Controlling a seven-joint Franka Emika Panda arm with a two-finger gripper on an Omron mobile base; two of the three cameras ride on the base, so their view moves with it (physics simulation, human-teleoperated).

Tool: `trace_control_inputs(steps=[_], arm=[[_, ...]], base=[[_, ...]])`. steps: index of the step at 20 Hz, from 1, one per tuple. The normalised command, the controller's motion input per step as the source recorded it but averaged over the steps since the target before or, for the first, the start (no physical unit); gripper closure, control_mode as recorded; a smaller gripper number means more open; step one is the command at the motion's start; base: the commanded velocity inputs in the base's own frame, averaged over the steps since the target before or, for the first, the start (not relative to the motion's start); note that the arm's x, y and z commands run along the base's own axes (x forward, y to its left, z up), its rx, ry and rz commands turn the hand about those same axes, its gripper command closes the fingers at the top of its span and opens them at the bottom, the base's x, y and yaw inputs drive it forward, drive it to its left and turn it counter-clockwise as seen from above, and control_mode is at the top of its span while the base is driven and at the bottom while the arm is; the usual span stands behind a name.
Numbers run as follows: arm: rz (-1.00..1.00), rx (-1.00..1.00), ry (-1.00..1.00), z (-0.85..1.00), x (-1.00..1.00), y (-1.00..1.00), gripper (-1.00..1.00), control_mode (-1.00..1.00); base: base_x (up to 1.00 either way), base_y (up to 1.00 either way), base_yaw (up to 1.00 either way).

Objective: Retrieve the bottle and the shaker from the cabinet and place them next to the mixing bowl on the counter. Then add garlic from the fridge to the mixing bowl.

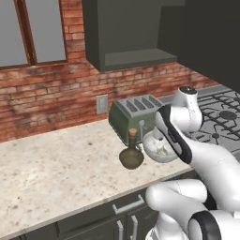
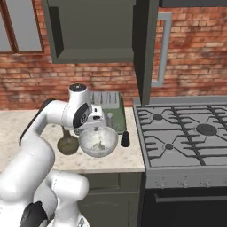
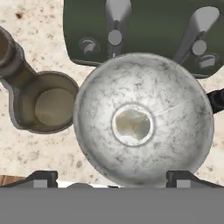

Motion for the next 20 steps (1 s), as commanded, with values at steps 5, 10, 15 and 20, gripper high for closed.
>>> trace_control_inputs(steps=[5,10,15,20], arm=[[-0.09,0.01,0.0,0.89,-1.0,0.09,-1.0,-1.0],[-0.11,0.0,0.0,1.0,-0.69,0.15,-1.0,-1.0],[-0.05,0.0,-0.07,1.0,-0.73,0.18,-1.0,-1.0],[0.0,0.0,-0.19,0.95,-0.81,0.09,-1.0,-1.0]], base=[[0.0,0.0,0.0],[0.0,0.0,0.0],[0.0,0.0,0.0],[0.0,0.0,0.0]])
